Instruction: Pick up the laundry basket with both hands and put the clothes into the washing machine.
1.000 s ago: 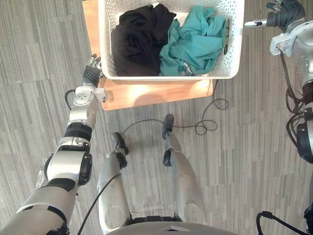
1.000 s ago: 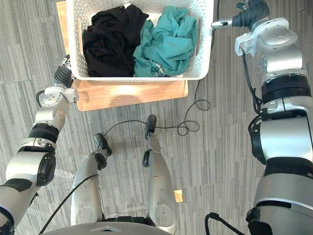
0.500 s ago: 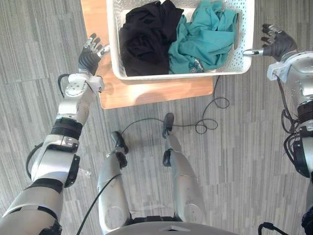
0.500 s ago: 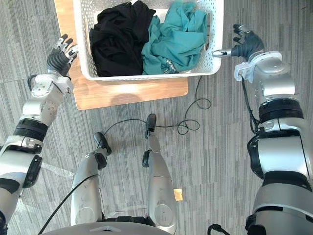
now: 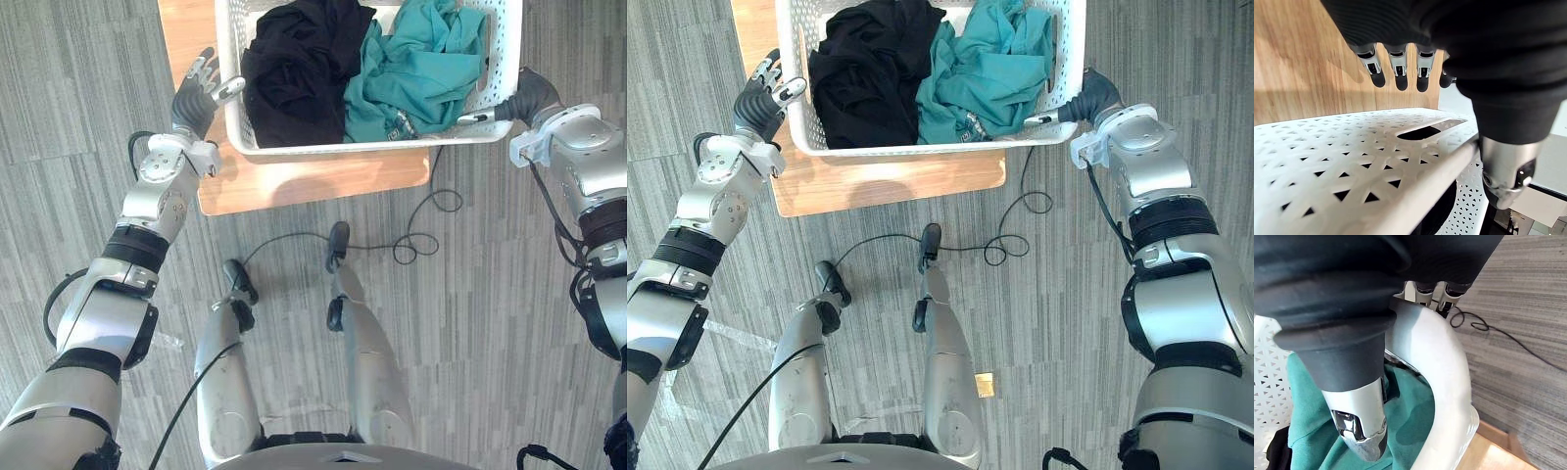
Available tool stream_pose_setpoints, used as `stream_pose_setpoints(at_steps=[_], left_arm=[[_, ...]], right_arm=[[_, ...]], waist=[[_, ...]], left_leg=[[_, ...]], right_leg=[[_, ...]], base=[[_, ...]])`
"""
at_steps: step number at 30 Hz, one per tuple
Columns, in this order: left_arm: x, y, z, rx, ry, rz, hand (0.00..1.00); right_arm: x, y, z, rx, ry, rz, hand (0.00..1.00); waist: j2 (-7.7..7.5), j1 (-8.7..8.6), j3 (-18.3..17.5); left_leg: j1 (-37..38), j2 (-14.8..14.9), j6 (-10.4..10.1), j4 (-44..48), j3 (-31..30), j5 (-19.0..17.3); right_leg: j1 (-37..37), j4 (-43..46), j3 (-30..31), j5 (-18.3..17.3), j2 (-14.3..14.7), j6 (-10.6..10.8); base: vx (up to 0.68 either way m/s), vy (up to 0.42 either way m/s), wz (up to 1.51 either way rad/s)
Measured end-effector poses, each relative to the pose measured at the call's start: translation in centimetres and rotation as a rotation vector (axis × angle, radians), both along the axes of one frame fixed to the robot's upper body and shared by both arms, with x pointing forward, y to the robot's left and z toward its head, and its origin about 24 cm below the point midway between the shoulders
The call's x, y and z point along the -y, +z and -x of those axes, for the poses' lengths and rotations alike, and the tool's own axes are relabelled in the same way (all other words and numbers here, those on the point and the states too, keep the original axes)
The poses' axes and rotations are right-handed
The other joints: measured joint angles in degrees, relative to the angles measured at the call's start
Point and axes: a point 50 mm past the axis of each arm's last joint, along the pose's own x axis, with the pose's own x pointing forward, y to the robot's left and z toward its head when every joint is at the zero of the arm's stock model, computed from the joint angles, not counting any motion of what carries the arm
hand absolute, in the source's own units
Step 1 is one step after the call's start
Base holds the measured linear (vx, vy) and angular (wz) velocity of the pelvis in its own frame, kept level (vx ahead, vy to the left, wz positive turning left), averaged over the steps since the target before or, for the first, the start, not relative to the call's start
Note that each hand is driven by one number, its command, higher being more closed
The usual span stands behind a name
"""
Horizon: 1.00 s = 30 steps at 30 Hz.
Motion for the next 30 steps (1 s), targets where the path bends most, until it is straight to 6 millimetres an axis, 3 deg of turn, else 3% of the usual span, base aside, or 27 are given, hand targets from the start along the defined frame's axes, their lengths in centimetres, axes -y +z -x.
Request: stream_pose_setpoints(at_steps=[9, 12, 14, 25, 30], left_arm=[[0.2, 1.0, -0.3, 0.013, -0.013, -0.023, 0.00], [0.5, 1.4, -0.4, 0.022, -0.026, -0.118, 0.00], [0.7, 2.2, -0.7, 0.034, -0.026, -0.188, 0.00], [0.4, 5.3, -1.3, 0.082, 0.022, -0.369, 0.00], [0.8, 5.6, -1.8, 0.071, 0.032, -0.367, 0.00]], right_arm=[[-0.5, 0.7, 0.1, 0.043, 0.026, -0.038, 0.00], [-0.8, 1.3, 0.1, 0.062, 0.043, -0.073, 0.00], [-1.1, 1.8, 0.0, 0.078, 0.049, -0.074, 0.00], [-2.0, 4.2, -0.5, 0.091, 0.057, -0.094, 0.00], [-2.1, 5.1, -1.0, 0.071, 0.023, -0.096, 0.00]], waist=[[0.03, 0.23, 0.0], [0.03, 0.47, 0.0], [0.09, 0.39, 0.0], [0.16, 0.65, -0.1], [0.17, 0.81, -0.1]], left_leg=[[-2.0, 1.1, 0.4, 3.3, 0.5, -1.0], [-2.5, 1.7, 0.5, 4.4, 0.7, -1.5], [-3.5, 1.8, 0.7, 5.8, 0.7, -1.9], [-6.5, 2.8, 1.1, 8.4, 0.7, -2.2], [-6.8, 2.8, 1.2, 8.6, 0.3, -2.2]], right_leg=[[-1.3, 0.1, 0.3, 0.2, 0.4, -0.3], [-1.5, -0.1, 0.3, 0.0, 0.6, -0.3], [-1.6, -0.5, 0.4, -2.1, 0.5, -0.6], [-3.3, -1.2, 0.4, -1.0, 0.8, -0.1], [-3.3, -1.2, 0.2, -0.8, 0.8, -0.1]], base=[[-0.03, -0.023, -0.08], [-0.04, -0.030, -0.06], [-0.07, -0.043, -0.05], [-0.04, -0.035, -0.03], [-0.03, -0.041, 0.02]])
